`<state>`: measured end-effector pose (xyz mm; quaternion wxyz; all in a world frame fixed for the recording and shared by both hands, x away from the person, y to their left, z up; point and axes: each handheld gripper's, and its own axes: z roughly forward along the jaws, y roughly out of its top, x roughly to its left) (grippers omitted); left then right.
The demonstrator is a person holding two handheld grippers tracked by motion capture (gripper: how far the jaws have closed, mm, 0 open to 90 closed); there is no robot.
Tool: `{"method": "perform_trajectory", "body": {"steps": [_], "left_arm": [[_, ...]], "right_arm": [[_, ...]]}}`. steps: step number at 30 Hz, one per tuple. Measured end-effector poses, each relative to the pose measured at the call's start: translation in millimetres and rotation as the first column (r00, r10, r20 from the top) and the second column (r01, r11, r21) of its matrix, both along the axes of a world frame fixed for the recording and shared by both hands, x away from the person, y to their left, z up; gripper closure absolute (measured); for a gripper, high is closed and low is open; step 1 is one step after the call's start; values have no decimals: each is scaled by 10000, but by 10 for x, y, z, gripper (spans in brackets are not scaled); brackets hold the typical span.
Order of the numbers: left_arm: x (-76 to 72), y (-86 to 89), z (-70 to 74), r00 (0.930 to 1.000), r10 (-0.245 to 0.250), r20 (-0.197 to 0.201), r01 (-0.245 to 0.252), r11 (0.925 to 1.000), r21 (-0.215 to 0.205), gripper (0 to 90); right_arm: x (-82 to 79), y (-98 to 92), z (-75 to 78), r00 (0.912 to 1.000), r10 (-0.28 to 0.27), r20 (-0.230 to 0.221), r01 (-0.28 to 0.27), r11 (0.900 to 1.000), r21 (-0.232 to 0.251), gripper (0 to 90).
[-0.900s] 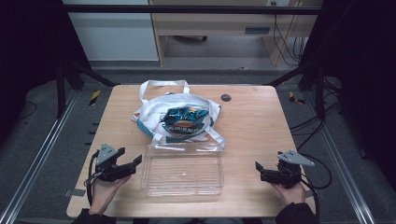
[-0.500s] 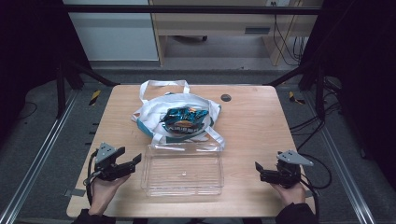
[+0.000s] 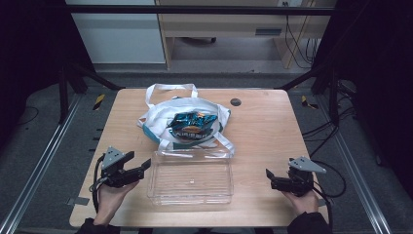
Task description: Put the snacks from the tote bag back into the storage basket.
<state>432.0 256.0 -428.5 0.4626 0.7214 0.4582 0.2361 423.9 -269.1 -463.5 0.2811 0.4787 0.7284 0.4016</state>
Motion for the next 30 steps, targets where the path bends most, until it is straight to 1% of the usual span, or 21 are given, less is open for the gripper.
{"method": "perform_trajectory", "body": {"steps": [6,7,9,10,12,15,16,19,23,25,27,30], "left_arm": [[-2,-38,45,9998,-201,60,201,9998,46,279],[-6,-51,64,9996,-254,82,254,9997,-66,283],[-8,-61,75,9996,-274,105,275,9996,-95,285],[-10,-71,87,9994,-311,136,312,9995,-66,285],[-7,-95,122,9991,-380,206,381,9993,-42,285],[-1,-114,172,9984,-444,351,451,9988,-197,286],[2,-129,203,9978,-472,458,480,9987,-177,288],[2,-137,230,9973,-523,524,531,9985,-135,287],[8,-142,280,9968,-555,584,566,9982,-182,285],[15,-144,307,9967,-564,581,579,9980,-240,285],[25,-145,346,9965,-578,604,589,9981,-168,281],[45,-137,416,9959,-517,742,535,9983,-221,281]], "right_arm": [[1,5,0,10000,0,-54,0,10000,46,43],[-1,6,0,9999,15,-101,-15,10000,83,43],[-3,7,-1,10000,13,-83,-13,10000,70,43],[2,3,-6,10000,29,3,-29,10000,-18,43],[-3,7,-1,10000,17,-73,-17,10000,70,43],[3,7,-6,10000,24,-78,-24,10000,39,42],[5,10,-11,10000,39,-59,-39,10000,-20,43],[6,11,-12,10000,40,-64,-40,10000,-16,43],[6,4,-9,10000,57,17,-56,10000,-41,43],[-2,6,-2,10000,49,17,-49,10000,60,42],[1,7,-5,9999,96,77,-97,9999,63,42],[0,13,-5,9999,115,54,-116,9999,74,42]]}}
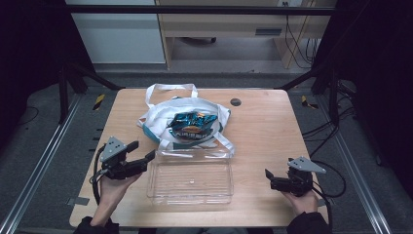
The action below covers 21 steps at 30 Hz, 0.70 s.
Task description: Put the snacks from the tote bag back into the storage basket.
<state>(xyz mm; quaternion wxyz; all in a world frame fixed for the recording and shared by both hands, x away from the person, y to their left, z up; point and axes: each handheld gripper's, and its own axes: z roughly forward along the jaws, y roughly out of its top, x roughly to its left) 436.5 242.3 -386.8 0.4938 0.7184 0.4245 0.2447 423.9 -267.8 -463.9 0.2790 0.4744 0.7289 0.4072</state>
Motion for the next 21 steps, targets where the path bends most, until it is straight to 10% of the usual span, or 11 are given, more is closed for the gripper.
{"method": "perform_trajectory", "body": {"steps": [21], "left_arm": [[205,-236,158,9998,-160,115,159,9999,20,280]], "right_arm": [[-14,4,14,9999,-72,82,72,10000,34,40]]}}
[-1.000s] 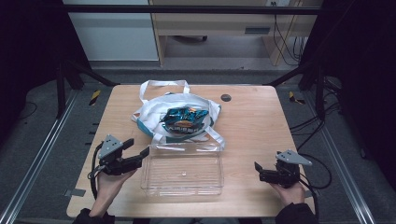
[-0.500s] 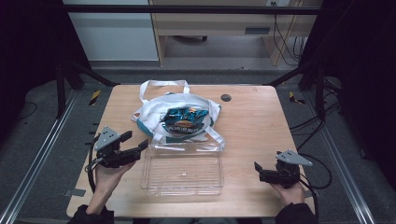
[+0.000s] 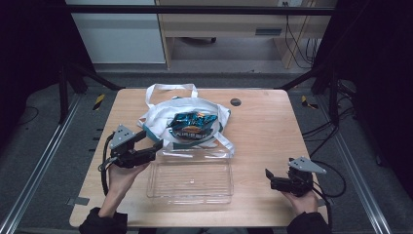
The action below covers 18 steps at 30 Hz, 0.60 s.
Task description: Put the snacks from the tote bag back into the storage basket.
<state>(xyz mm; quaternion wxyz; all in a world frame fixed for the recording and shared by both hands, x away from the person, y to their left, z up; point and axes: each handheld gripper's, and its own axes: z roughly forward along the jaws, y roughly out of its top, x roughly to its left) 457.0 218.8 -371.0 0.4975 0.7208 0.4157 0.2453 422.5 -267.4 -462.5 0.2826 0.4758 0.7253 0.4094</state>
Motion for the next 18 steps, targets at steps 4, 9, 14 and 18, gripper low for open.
{"method": "perform_trajectory", "body": {"steps": [4,9,14,18], "left_arm": [[45,-48,-26,9999,-62,-105,65,9997,218,280],[88,-68,-31,9999,-46,-97,48,9997,248,282],[154,-99,-28,9999,-20,-116,23,9998,191,284],[204,-135,-30,9999,-29,-119,33,9995,311,287]], "right_arm": [[0,2,1,10000,50,56,-50,10000,-46,40],[-3,14,6,10000,74,49,-74,10000,-2,40],[-11,18,11,10000,97,13,-97,9999,67,40],[-8,18,7,9999,112,42,-112,9999,21,40]]}}
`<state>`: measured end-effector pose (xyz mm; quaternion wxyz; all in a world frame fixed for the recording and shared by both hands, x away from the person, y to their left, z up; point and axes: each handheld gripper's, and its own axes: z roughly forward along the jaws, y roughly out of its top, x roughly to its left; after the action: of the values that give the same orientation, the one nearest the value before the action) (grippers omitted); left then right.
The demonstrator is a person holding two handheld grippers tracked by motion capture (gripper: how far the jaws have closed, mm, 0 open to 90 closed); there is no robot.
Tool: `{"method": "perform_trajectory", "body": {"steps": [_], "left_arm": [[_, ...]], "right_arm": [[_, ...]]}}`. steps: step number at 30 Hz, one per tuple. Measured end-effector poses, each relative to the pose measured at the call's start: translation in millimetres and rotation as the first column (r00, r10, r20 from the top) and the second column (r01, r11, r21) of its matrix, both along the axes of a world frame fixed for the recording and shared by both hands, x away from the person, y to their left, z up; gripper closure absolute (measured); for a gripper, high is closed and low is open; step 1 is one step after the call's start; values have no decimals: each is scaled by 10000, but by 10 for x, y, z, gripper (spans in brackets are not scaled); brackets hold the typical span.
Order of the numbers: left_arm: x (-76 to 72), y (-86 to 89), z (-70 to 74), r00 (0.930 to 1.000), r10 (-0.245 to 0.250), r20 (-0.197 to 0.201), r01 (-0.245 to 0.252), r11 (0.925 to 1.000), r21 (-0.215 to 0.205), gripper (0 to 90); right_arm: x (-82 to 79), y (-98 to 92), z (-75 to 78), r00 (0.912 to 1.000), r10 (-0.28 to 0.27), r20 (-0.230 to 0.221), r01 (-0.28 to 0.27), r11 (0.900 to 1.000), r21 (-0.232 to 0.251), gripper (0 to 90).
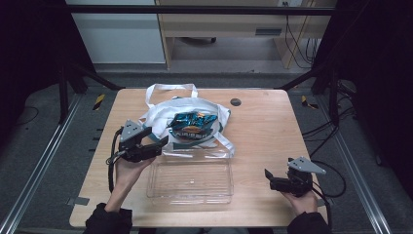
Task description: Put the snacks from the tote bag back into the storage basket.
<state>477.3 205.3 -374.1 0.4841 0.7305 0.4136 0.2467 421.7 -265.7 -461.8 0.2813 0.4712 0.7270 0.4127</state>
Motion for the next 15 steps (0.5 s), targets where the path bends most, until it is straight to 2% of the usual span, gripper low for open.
{"method": "perform_trajectory", "body": {"steps": [15], "left_arm": [[165,-145,-41,9999,-100,44,99,9997,213,328]], "right_arm": [[15,3,-8,10000,19,-21,-19,10000,-48,40]]}}
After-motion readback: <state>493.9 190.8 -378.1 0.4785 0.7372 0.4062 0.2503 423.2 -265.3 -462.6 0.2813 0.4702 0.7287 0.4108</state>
